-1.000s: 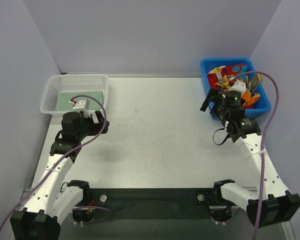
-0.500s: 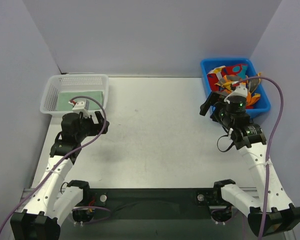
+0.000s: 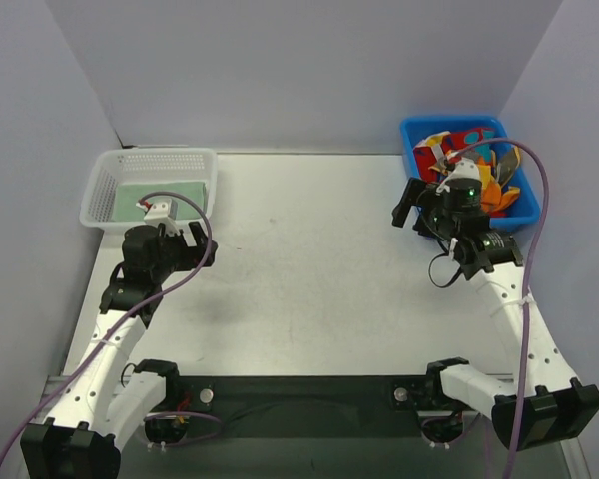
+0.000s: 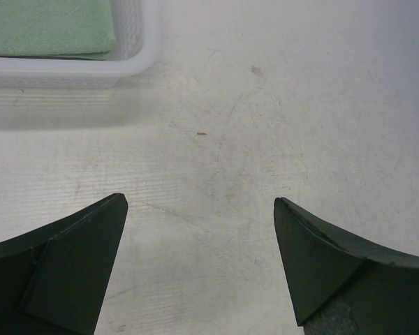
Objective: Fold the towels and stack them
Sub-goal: Grab crumpled towel
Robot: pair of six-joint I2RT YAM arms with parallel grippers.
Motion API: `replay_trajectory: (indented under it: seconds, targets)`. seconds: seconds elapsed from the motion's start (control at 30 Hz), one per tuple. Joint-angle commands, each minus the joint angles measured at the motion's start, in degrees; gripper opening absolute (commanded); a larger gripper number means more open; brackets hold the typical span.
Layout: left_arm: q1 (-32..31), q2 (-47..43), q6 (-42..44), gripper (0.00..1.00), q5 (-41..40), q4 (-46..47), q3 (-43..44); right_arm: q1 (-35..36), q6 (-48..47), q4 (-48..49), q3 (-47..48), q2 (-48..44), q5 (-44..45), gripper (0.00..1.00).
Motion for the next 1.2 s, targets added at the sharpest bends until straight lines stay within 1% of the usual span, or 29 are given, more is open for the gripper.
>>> replay_trajectory:
  seconds: [0.0,0.2,0.23,0.33,0.37,0.43,0.5,0.53,0.57,0.63,0.67,0.8,0.83,0.87,0.97,1.07,1.1,1.17]
  targets:
    - [-0.1,-0.3,-0.2,0.97,-0.1,2.2,0.3,0.0,-3.0,0.1,4.5,3.2,0.6,0.98]
    - [0.0,-0.5,-0.5,0.98,-0.7,1.3,0.9,0.0,-8.0,0.1,11.1,10.8,6.5,0.95]
    - [0.0,-0.5,-0.7,0.97,-0.6,1.3,0.9,0.1,-8.6,0.2,12.4,13.2,8.3,0.95]
    - [0.0,0.0,-0.9,0.97,-0.5,0.9,0.9,0.0,-10.6,0.2,16.7,18.7,11.9,0.90]
    - [0.0,0.1,-0.9,0.97,-0.6,0.8,0.9,-0.6,-10.6,0.2,17.6,20.1,15.3,0.88]
    - [0.0,0.6,-0.9,0.97,-0.5,0.8,0.9,-2.6,-10.4,0.6,20.6,24.4,16.9,0.84]
    - [0.0,1.1,-0.9,0.98,-0.5,0.5,1.0,-4.3,-9.9,0.7,23.1,27.5,19.6,0.83]
    - [0.0,1.3,-0.9,0.97,-0.5,0.6,1.2,-5.3,-9.7,0.8,24.2,30.6,20.3,0.82]
    - [0.0,1.5,-0.8,0.98,-0.4,0.6,1.1,-7.2,-9.0,0.9,26.8,32.1,20.9,0.82]
    - [0.0,2.2,-0.8,0.97,0.0,0.3,1.3,-9.1,-8.3,1.3,29.4,36.9,21.2,0.77]
    - [0.0,2.5,-0.7,0.97,0.1,0.3,1.5,-10.7,-7.4,1.3,31.9,38.6,20.8,0.76]
    - [0.0,4.2,-0.7,0.98,0.7,-0.3,1.8,-13.4,-7.8,2.5,38.6,47.4,20.6,0.76]
    - [0.1,4.6,-0.6,0.98,0.9,-0.4,1.9,-13.7,-8.1,2.5,40.0,50.8,20.9,0.76]
    - [0.0,5.2,-0.6,0.97,0.9,-0.4,2.0,-14.0,-8.1,2.6,42.9,52.7,20.9,0.76]
    - [0.1,6.5,-0.4,0.97,1.3,-0.8,2.3,-15.7,-7.7,2.6,46.8,58.3,19.4,0.76]
    - [0.1,7.0,-0.3,0.97,1.4,-0.8,2.5,-16.6,-8.2,2.6,50.0,61.7,19.0,0.69]
    - [0.1,7.2,-0.2,0.97,1.5,-0.9,2.5,-16.7,-9.0,2.7,50.4,62.1,19.1,0.61]
    - [0.1,7.2,-0.2,0.97,1.6,-0.9,2.6,-16.7,-10.0,3.0,50.4,62.5,18.7,0.52]
